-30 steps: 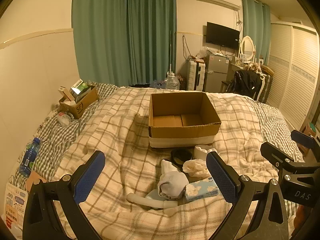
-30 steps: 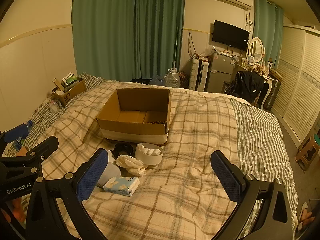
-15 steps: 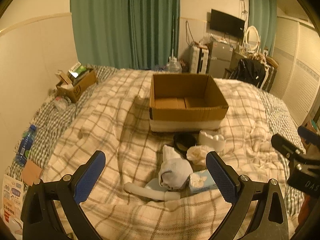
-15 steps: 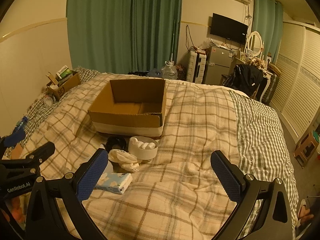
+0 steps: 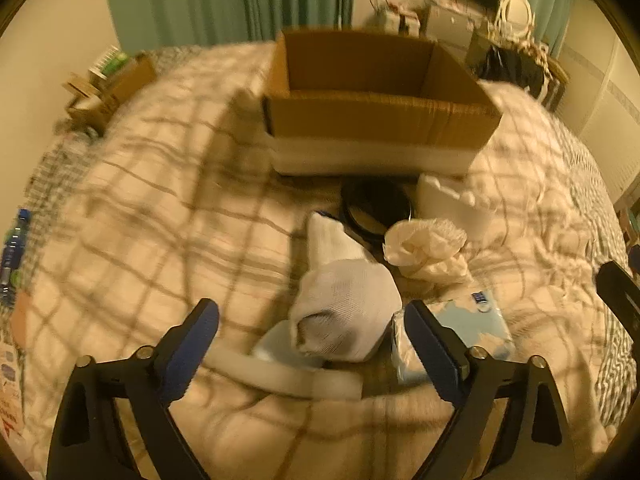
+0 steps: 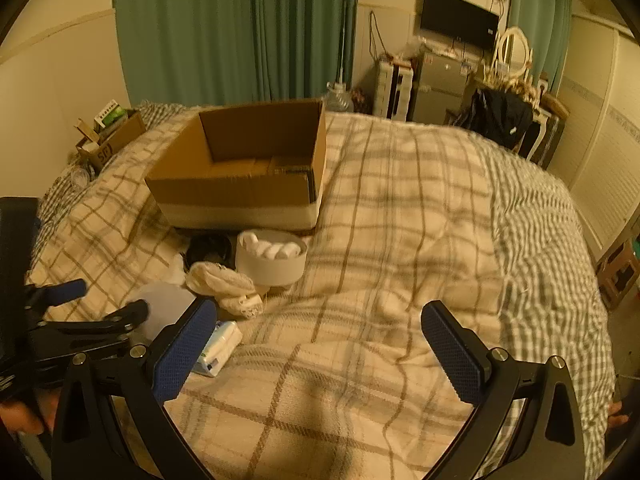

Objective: Organize objects
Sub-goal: 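Grasp the white knit sock with the left gripper while the right grasps the tissue pack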

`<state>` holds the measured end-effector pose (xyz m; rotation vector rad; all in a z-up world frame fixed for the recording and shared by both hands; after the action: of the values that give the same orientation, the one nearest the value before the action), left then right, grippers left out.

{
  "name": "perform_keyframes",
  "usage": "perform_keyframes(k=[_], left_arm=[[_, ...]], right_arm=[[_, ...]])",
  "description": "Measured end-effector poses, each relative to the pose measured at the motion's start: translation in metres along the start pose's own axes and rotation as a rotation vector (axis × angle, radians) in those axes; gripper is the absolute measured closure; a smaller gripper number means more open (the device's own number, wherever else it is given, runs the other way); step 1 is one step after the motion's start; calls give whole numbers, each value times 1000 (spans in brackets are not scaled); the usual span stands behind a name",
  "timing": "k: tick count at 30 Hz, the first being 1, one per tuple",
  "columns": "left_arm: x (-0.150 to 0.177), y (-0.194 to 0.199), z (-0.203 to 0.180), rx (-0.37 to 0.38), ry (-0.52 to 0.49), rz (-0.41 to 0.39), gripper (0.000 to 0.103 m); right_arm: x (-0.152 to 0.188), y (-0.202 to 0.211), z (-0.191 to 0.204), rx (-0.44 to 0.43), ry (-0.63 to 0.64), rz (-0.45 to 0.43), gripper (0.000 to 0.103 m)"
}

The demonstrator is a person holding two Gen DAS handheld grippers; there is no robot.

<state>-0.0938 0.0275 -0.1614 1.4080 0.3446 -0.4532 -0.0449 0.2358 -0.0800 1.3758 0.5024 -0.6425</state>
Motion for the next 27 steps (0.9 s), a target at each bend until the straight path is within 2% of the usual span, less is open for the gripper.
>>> perform_keyframes(k=[3, 4, 7, 10, 14, 17, 21, 27], left_arm=[[0, -21, -9, 24, -20, 47, 10], [1, -27, -11, 37, -22, 60, 14], [5, -36, -16, 102, -29, 81, 44], [9, -26, -14, 106, -35, 45, 56], [15, 5, 8, 93, 11, -14, 59], [17, 23, 29, 88, 34, -39, 59], [14, 31, 49, 21, 30, -61, 59], [19, 35, 80, -41, 62, -65, 59]], right_arm=[[2, -12, -3, -11, -16, 30, 0], [3, -15, -4, -13, -20, 39, 0], [6, -22, -3, -21, -15, 60, 0], [8, -28, 3, -25, 6, 80, 0], [7, -27, 14, -18, 53, 86, 1], [3, -26, 28, -46, 86, 98, 1], [2, -38, 56, -89, 135, 141, 0], [7, -73, 96, -130, 227, 242, 1]])
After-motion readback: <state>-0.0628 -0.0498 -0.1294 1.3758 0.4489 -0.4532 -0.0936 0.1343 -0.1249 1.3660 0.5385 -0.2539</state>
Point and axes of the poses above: each gripper's, at about its wrist camera, not at the fingertips, and y roughly against the way its jaws point, z to its left, x to its underside, the point moved 2 cm from there along -y, roughly the way its jaws point, and after that the axes turned 8 degrees about -x, right-handed, at the moved point
